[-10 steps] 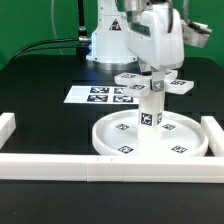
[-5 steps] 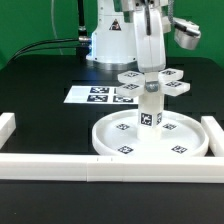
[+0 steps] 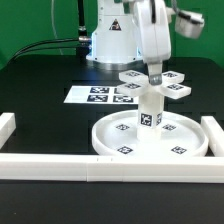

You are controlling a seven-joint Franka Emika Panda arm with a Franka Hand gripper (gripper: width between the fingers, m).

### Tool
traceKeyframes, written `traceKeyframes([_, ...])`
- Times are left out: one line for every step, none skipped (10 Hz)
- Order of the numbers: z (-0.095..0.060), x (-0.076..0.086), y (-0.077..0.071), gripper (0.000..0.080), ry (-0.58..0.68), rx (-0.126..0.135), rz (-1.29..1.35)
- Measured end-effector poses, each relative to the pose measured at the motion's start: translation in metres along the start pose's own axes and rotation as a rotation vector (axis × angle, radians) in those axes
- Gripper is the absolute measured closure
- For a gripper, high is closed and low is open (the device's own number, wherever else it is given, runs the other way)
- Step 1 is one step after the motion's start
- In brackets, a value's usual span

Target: Assemble round table

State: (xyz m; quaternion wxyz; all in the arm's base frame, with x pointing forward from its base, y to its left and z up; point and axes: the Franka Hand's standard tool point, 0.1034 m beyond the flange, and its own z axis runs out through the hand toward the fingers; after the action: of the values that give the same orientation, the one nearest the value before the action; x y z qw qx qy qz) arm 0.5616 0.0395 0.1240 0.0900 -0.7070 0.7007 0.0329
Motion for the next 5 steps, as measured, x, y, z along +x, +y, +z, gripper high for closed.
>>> traceKeyframes([-0.0039, -0.0015, -0.0023, 0.0152, -0.010, 0.011, -0.016])
traceKeyframes([-0.0010, -0.0014, -0.0009, 0.0150, -0.009, 0.006, -0.050])
traceKeyframes([-0.0002, -0.0019, -0.0005, 0.0150, -0.009, 0.004, -0.054])
traceKeyframes([0.0000, -0.0028, -0.0004, 0.0150, -0.009, 0.004, -0.073])
traceKeyframes([0.0007, -0.0046, 0.0016, 0.0150, 0.000, -0.017, -0.262])
